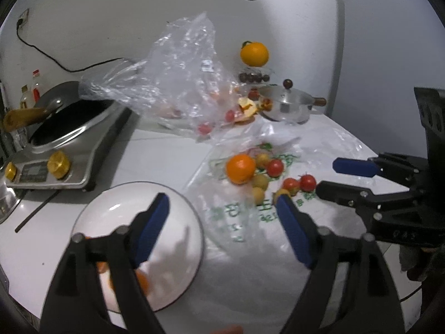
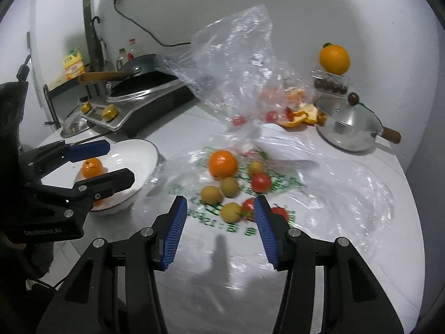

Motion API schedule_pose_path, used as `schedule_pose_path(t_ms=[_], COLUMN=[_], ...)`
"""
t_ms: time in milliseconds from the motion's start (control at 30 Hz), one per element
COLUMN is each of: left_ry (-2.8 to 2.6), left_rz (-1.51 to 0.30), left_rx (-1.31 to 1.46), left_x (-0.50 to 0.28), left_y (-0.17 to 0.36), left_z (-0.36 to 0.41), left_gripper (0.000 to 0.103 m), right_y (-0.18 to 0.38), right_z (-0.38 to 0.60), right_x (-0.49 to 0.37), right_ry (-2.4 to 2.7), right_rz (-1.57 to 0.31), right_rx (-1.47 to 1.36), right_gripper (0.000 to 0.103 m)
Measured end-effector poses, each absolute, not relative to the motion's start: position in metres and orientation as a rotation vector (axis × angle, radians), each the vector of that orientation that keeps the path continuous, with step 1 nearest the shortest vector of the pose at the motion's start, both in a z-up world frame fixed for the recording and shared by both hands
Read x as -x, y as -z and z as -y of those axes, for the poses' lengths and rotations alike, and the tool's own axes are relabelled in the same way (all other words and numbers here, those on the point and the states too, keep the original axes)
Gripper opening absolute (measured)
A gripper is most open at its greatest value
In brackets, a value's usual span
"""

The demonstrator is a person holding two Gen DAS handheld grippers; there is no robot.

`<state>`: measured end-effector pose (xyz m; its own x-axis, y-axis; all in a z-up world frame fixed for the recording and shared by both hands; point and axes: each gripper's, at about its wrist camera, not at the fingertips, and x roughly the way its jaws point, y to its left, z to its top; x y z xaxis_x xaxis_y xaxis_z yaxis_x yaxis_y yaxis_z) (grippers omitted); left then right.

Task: Organize fruits
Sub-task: 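Move both open grippers back over the tomatoes on the bag, then grasp a red tomato with the left gripper while the right gripper grasps another tomato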

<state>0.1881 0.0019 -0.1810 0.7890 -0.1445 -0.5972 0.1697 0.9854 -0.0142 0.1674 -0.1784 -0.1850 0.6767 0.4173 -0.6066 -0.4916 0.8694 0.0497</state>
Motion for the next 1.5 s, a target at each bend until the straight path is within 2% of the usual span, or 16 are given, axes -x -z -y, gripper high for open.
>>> schedule_pose_path(t_ms=[500,600,1167,1333,1400,1500], left_ry=[0.202,0.202,0.252,0.258,0.265,0.274], left_rz=[-0.698,-0.706,-0.739,-0.746,-0.743,-0.753], left_rx=[-0.103,-0.113,-0.204,-0.216,-0.222,-0.242], left_x=[-0.218,-0.222,-0.241,-0.245,-0.246,-0.248], left_y=[0.195,0.198,0.216,0.219,0.219,0.220], left_z=[0.048,0.054,0.082,0.085,0.088,0.093], left_gripper=[0.083,0.083,0.083,0.083,0.080,0.075], right_y=[0.203,0.209,0.239,0.244,0.245,0.243], right_z=[0.224,0.223,0.211,0.208,0.210,0.213], right_x=[-0.189,-0.196,-0.234,-0.239,-0.241,-0.241], right_ry=[-0.478,-0.475,-0.541,-0.550,-0.554,-0.559], right_rz=[-0.678,-0.688,-0.814,-0.848,-0.854,-0.846], right_rx=[0.093,0.119,0.155,0.149,0.141,0.127], right_gripper=[0.052,0.046,0.039,0.033,0.028,0.027])
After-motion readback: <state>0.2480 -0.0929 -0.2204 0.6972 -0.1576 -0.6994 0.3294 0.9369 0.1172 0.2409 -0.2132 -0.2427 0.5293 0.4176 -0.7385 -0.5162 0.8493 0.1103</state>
